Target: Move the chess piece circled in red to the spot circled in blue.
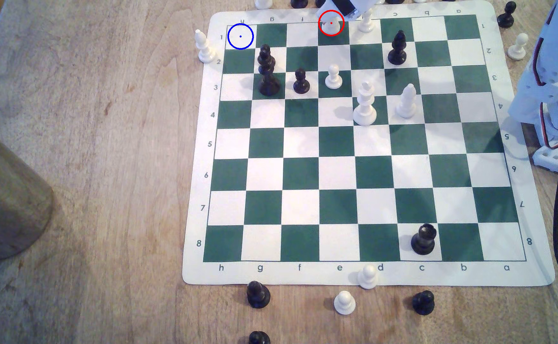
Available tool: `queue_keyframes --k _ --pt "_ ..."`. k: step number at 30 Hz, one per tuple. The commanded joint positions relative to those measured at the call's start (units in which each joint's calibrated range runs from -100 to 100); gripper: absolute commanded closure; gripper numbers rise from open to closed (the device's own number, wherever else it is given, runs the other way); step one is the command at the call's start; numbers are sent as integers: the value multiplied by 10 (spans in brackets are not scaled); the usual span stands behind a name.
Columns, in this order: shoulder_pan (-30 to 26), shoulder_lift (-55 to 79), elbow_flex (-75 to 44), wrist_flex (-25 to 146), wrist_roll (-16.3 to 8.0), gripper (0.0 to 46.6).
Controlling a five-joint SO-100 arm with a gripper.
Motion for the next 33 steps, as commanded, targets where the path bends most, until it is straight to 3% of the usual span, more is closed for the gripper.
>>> queue_keyframes --k 1,8,12,18,23,33 --pt "0 -17 -26 -11 3 438" --pt "1 -38 -20 -6 3 449" --pt "4 -114 -9 26 4 449" --pt "-35 -167 -12 21 -1 449" --pt "-70 -133 -50 -4 -2 449" --pt "-84 24 -244 7 1 449"
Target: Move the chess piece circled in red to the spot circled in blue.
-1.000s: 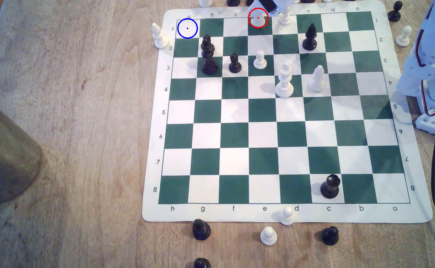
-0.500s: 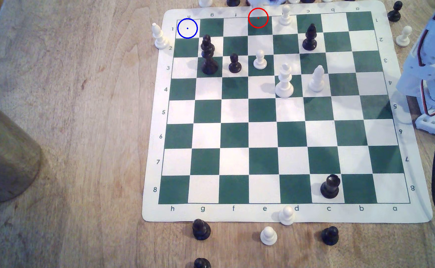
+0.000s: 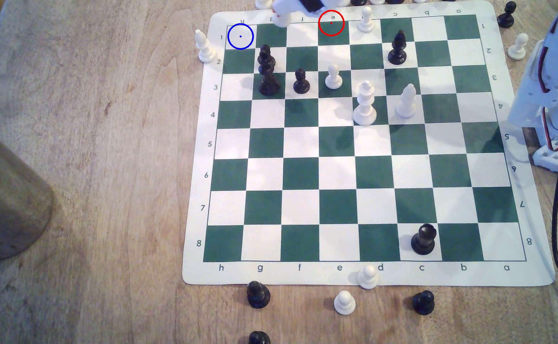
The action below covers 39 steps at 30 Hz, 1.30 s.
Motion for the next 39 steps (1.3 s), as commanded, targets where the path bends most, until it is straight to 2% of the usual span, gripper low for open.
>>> queue_keyframes --k 1,15,24,39 --pt "-5 34 -132 2 2 449" --pt "-6 203 -328 9 3 447" --pt "-4 270 -407 8 6 446" --pt "-11 306 -423 22 18 444"
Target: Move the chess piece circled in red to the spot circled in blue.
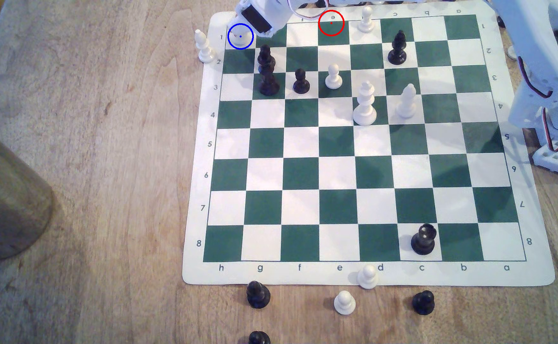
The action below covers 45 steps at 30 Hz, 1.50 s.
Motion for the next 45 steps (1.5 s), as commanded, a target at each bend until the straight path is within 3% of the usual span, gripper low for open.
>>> queue_keyframes --k 1,6,9,12,22,33,42,45 --pt "6 -22 -55 2 3 444" --pt "11 -20 -55 2 4 442" --pt "13 -20 -54 7 -1 325" --pt "13 -19 -53 5 -7 270" --pt "19 -46 -35 10 -16 246" --pt "7 -246 110 62 -23 241" --pt "-40 -564 452 71 -27 240" --pt "-44 -629 503 87 -27 240"
